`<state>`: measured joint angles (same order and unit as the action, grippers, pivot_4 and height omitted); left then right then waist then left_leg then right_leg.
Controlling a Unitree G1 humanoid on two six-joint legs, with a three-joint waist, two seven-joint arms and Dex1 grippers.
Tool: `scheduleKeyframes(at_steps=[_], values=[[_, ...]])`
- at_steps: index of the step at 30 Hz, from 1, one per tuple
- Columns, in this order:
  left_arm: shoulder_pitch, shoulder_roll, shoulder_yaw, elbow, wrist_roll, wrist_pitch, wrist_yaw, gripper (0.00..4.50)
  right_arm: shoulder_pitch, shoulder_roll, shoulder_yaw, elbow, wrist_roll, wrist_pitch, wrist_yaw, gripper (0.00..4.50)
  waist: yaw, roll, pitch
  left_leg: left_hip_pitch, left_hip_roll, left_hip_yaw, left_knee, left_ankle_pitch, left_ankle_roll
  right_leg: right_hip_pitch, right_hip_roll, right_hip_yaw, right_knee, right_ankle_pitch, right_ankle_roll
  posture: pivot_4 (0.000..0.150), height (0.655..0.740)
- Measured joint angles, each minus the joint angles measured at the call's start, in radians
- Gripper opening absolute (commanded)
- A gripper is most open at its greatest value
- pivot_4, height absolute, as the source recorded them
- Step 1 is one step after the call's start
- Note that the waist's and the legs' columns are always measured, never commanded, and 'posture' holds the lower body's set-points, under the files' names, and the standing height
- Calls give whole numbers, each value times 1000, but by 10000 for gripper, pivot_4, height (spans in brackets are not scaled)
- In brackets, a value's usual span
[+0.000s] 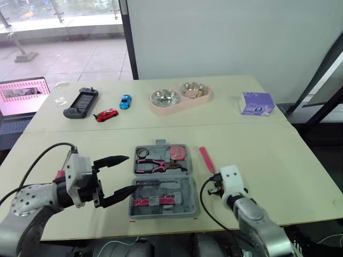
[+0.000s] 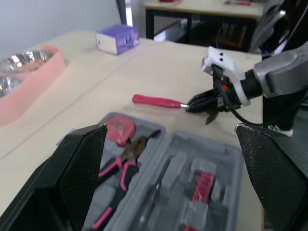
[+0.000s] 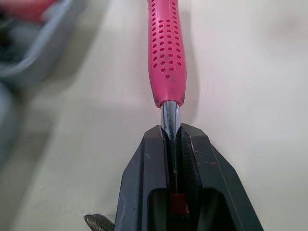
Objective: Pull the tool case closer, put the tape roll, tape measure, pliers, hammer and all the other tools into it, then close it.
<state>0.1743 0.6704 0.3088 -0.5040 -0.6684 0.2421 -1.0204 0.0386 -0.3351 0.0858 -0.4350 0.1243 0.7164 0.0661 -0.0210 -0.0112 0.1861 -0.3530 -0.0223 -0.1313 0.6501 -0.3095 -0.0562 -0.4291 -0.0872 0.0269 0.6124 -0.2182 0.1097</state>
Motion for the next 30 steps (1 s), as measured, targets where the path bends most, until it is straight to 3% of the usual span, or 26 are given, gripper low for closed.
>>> scheduleKeyframes(at_steps=[6,9,11,15,21,30], values=[[58,-21,63,106,25,-97,-29,45000,-313,-207,29,-107,100,114,283,252,-22,1,1,1,2,0,-1,0,0,0,2,0,1,0,0,1500,7360],[100,5,84,168,25,-125,-104,45000,-475,-248,147,-175,195,217,454,252,-20,0,0,0,3,-3,-1,-1,1,0,4,-2,1,0,-1,1500,7360],[135,51,99,233,25,-144,-197,45000,-641,-307,302,-160,242,324,589,252,-21,1,1,-2,3,-2,1,-1,1,-2,3,-2,0,-1,-3,1500,7360],[160,97,104,340,37,-200,-333,45000,-870,-329,483,-103,261,463,712,252,-18,0,1,-2,3,-3,0,-1,1,-2,3,-2,0,-1,-3,1500,7360],[161,110,101,444,77,-296,-422,45000,-967,-313,694,-43,224,541,738,252,-19,0,1,-4,3,-2,0,-1,1,-6,2,-2,1,2,1,1500,7360],[146,100,72,445,94,-321,-421,45000,-1006,-271,758,-15,205,611,715,252,-23,0,1,-4,3,-2,0,-1,1,-6,2,-2,2,2,1,1500,7360]])
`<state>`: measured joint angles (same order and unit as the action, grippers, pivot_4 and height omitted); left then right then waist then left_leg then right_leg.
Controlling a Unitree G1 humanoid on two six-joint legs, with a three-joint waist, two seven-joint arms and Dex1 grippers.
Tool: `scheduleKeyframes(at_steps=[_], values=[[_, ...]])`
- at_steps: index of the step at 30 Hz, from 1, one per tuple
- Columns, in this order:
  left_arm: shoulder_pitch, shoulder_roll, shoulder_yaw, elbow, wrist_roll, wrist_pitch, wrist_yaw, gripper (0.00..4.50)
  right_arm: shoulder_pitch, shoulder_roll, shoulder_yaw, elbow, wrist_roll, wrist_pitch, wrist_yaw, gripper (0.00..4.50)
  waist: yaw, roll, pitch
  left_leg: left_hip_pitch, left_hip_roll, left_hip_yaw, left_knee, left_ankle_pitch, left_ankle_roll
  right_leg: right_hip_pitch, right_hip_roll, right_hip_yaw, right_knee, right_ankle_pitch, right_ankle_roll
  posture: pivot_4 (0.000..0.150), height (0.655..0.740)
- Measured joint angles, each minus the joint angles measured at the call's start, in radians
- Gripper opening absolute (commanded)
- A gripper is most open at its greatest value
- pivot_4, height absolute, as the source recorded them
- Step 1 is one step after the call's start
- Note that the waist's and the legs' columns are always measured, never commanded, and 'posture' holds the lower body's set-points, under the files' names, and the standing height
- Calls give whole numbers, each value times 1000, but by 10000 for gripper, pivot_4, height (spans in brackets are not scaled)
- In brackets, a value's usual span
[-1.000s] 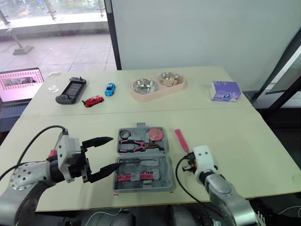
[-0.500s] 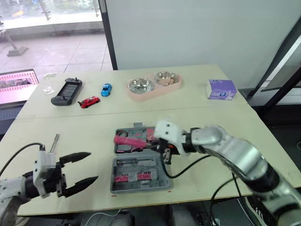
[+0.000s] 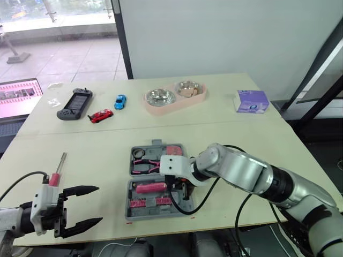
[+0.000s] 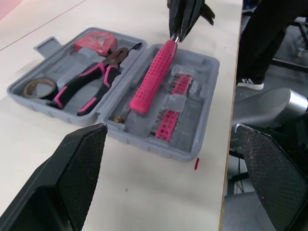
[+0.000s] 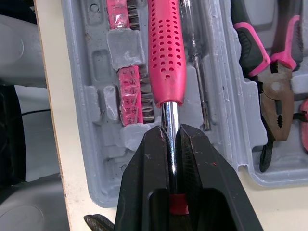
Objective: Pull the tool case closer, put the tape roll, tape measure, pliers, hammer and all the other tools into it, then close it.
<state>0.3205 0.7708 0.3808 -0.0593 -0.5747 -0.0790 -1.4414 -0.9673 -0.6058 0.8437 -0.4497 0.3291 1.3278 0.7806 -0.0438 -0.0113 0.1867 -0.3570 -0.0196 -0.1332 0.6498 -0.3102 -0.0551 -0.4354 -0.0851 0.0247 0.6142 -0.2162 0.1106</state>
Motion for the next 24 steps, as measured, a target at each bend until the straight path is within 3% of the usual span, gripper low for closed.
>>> scheduleKeyframes(at_steps=[24], values=[[2,-7,-13,-35,0,12,38,45000,-42,86,88,26,-11,53,-32,252,-1,0,0,0,0,0,-1,0,0,-1,0,0,0,0,0,1500,7360]])
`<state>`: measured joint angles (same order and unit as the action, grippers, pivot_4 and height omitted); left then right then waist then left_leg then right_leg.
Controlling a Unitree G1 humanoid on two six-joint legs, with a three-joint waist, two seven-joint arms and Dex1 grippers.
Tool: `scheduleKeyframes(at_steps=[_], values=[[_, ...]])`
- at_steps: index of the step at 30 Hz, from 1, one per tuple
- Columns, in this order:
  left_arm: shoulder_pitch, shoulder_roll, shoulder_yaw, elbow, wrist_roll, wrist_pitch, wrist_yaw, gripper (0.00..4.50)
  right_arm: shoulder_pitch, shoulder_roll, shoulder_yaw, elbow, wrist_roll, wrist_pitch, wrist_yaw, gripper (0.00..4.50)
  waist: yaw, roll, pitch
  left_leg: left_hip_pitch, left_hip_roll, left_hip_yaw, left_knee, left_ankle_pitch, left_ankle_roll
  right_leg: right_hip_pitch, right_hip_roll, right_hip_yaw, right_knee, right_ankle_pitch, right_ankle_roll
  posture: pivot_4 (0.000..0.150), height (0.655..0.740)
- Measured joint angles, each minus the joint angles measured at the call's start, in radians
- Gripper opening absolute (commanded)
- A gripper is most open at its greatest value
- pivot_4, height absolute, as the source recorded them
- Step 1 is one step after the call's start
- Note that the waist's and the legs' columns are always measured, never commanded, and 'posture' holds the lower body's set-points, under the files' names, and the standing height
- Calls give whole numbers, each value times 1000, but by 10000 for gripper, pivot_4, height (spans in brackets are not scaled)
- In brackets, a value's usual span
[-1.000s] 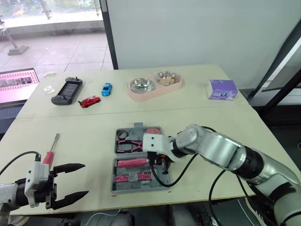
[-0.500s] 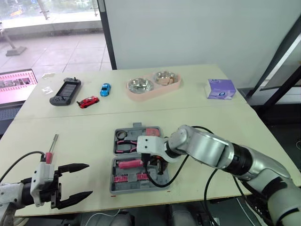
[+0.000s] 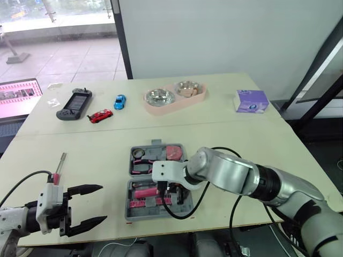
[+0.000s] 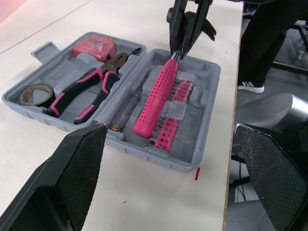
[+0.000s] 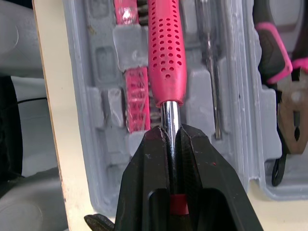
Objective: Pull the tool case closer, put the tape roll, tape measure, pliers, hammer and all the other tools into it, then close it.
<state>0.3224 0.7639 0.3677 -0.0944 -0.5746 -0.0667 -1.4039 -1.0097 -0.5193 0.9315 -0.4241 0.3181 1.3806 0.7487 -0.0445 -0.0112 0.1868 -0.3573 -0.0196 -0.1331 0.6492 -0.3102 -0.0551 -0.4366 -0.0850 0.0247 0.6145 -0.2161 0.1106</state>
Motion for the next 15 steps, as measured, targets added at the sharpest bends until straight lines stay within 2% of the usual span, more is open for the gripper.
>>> scheduleKeyframes(at_steps=[15], values=[[22,-1,0,-32,-1,13,12,45000,0,68,1,69,-1,-2,-26,252,-1,0,0,0,0,0,0,0,0,0,0,0,0,0,0,1500,7360]])
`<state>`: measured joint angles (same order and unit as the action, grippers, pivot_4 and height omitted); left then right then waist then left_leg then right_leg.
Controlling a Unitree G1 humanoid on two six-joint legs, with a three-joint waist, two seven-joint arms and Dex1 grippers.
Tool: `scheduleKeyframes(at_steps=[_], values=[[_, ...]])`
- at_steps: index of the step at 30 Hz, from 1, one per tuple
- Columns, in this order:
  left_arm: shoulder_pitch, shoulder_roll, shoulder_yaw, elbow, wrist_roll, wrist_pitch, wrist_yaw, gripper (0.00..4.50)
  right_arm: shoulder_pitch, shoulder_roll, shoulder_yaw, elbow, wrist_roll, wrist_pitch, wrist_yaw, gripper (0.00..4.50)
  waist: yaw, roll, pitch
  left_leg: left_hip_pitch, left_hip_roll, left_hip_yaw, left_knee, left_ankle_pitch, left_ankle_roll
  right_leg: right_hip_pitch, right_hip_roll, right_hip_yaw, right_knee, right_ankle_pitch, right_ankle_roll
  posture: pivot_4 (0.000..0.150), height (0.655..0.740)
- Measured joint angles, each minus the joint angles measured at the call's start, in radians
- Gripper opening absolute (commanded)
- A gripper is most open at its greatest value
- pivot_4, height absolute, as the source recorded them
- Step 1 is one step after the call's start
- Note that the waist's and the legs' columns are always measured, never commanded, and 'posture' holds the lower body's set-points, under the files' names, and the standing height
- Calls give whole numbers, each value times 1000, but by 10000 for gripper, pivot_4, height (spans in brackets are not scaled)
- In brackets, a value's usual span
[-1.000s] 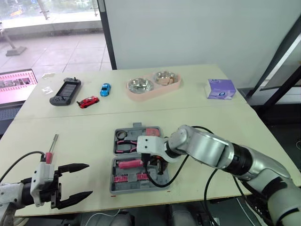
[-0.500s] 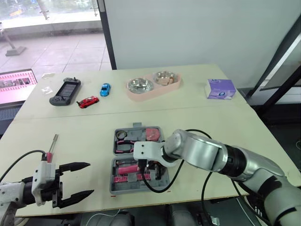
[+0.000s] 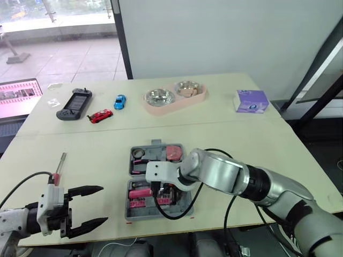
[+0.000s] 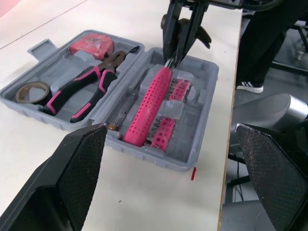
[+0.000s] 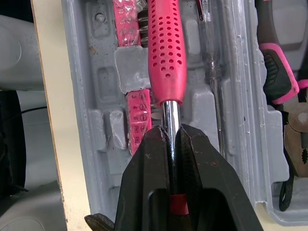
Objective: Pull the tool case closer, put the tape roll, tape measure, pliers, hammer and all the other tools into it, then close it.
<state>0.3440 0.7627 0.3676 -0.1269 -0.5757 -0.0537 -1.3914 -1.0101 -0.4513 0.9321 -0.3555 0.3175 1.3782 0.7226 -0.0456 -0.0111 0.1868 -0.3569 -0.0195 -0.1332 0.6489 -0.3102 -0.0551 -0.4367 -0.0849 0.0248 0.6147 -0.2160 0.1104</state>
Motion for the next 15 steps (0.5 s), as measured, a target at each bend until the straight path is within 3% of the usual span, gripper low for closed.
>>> scheduleKeyframes(at_steps=[15], values=[[8,-6,0,-1,0,1,4,45000,9,10,3,28,0,-9,-9,252,0,0,0,0,0,0,0,0,0,0,0,0,0,0,0,1500,7360]])
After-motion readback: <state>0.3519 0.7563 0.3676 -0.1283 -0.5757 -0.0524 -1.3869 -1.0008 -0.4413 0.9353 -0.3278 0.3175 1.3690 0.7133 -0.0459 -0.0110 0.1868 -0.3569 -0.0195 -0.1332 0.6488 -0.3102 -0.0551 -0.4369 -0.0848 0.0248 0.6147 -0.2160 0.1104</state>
